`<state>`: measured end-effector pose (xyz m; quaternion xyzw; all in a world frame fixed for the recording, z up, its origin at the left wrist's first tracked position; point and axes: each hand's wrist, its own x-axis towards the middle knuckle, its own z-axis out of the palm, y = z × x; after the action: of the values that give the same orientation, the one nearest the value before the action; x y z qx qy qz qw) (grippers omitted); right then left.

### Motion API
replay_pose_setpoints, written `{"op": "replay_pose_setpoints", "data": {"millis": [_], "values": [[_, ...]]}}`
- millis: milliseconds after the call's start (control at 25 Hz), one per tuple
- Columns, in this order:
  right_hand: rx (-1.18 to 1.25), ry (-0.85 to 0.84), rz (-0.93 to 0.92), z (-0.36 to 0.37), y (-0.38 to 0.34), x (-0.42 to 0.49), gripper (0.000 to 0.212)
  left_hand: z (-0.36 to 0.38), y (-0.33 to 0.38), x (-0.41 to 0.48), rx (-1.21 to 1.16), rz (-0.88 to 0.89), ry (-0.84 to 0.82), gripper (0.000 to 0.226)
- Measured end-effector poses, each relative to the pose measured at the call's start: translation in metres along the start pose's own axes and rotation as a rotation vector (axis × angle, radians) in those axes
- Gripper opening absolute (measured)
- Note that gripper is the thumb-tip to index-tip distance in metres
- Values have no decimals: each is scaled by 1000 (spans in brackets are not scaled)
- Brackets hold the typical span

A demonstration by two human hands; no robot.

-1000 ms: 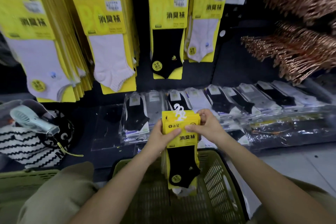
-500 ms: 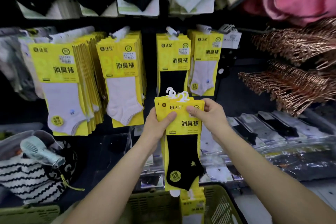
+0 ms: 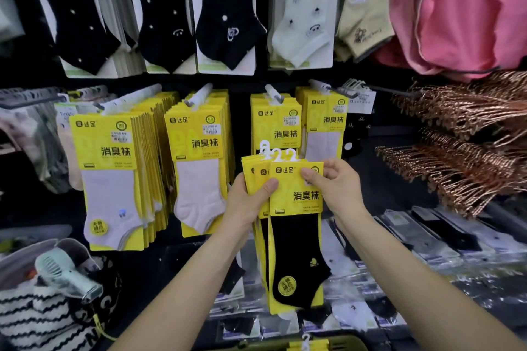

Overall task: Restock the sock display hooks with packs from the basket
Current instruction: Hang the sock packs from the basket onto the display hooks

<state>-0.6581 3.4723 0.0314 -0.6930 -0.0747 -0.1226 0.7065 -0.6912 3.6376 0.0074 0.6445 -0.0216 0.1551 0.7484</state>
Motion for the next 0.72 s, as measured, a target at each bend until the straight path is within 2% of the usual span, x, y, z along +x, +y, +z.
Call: {"op": "replay_pose_setpoints", "data": {"millis": [80,200,280,440,600,720], "values": [[-5,-34,-27,1,-10,4,19,1,8,4,-3,37,13,51],[-5,-80,-44,4,-25,10,13,-1,21,10,35,103,52,25],[10,-65,-50,6,-32,17,11,-8,32,13,74,139,109,18],[5,65,-52,8,-39,42,15,-35,50,15,132,176,214,30],[-111,80,-72,25,-46,71,33,-56,55,14,175,182,233,59],[-153,67,-90,45,-50,84,36,-61,59,11,169,202,226,66]]}}
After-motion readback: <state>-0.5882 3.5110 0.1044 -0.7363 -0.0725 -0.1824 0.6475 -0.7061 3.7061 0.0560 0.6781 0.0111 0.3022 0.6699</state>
